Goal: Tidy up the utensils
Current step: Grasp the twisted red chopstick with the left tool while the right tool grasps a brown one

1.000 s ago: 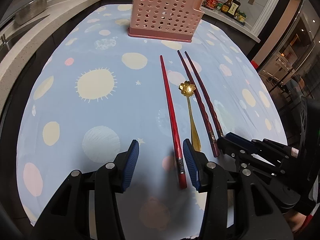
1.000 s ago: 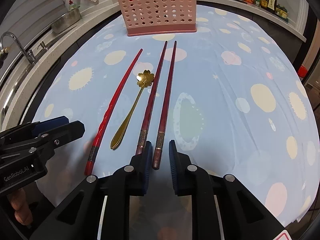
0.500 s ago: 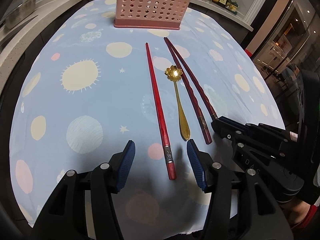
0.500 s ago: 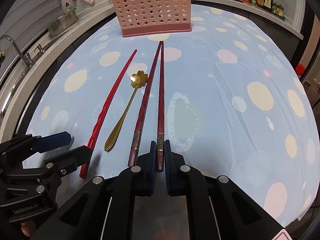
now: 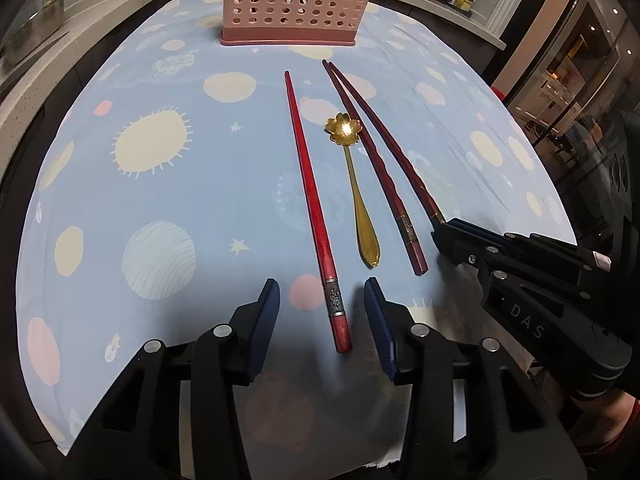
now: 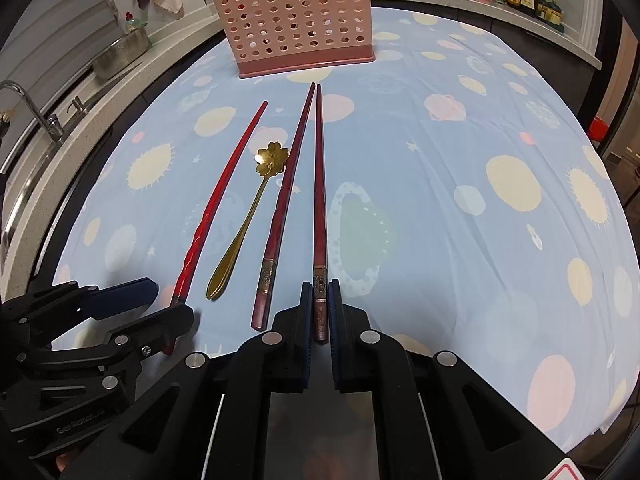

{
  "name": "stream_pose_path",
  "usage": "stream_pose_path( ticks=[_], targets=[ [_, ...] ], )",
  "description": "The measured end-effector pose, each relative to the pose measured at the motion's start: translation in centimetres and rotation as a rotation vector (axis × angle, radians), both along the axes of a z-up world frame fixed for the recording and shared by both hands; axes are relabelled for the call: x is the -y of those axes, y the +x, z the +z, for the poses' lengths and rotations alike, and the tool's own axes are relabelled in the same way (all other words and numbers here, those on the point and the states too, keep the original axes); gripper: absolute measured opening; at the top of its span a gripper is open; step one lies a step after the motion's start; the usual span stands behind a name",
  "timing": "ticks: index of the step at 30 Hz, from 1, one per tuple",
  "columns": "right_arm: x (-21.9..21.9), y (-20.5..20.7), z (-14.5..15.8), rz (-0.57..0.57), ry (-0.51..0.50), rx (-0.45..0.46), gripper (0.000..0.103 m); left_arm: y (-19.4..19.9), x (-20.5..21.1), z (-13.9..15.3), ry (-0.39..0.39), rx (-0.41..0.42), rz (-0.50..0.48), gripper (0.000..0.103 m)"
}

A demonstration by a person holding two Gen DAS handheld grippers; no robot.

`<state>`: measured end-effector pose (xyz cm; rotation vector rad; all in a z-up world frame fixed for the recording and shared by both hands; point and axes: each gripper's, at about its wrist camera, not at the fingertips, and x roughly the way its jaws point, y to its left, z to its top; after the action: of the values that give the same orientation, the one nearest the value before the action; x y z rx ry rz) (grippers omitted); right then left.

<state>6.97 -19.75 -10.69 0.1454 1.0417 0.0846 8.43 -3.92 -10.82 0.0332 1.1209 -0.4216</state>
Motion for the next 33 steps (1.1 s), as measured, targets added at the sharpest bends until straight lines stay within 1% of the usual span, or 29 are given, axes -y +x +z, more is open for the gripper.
stream_pose_path(
  ticks=[2,6,8,9,11,12,18,21,25,29,33],
  targets=[
    [0.1,0.0,0.0,-0.001,0.001,0.0,0.007,0.0,-0.1,0.0,0.001,0.0,0.003,0.032],
    [0.1,0.0,0.0,-0.001,0.001,0.001,0.007,0.0,-0.2,-0.1,0.007,0.005,0.006,0.025],
    [0.1,0.0,0.0,-0.001,0.001,0.001,0.007,0.0,-0.2,-0.2,0.008,0.004,0.006,0.018],
    [0.1,-0.1,0.0,-0.002,0.001,0.001,0.007,0.0,-0.3,-0.2,0.009,0.005,0.006,0.016],
    [0.1,-0.1,0.0,-0.002,0.002,0.001,0.007,0.0,-0.3,-0.2,0.005,0.003,0.006,0.01],
    [0.1,-0.1,0.1,-0.002,0.002,0.002,0.007,0.0,-0.4,-0.2,0.002,0.001,0.007,0.008],
    [0.3,-0.3,0.4,-0.008,0.004,0.015,0.007,0.2,-1.0,-0.2,-0.026,-0.005,0.021,0.007],
    [0.6,-0.5,0.9,-0.018,0.012,0.029,0.007,0.3,-1.4,0.4,-0.039,0.014,0.039,0.007],
    [1.4,-0.7,2.0,-0.045,0.029,0.055,0.007,0.4,-2.0,1.5,-0.032,0.048,0.055,0.007],
    [2.2,-0.9,3.5,-0.069,0.043,0.092,0.007,0.7,-2.6,3.2,-0.05,0.077,0.072,0.007],
    [2.9,-0.8,6.0,-0.089,0.058,0.151,0.007,1.3,-3.4,5.5,-0.077,0.122,0.096,0.007]
  ],
)
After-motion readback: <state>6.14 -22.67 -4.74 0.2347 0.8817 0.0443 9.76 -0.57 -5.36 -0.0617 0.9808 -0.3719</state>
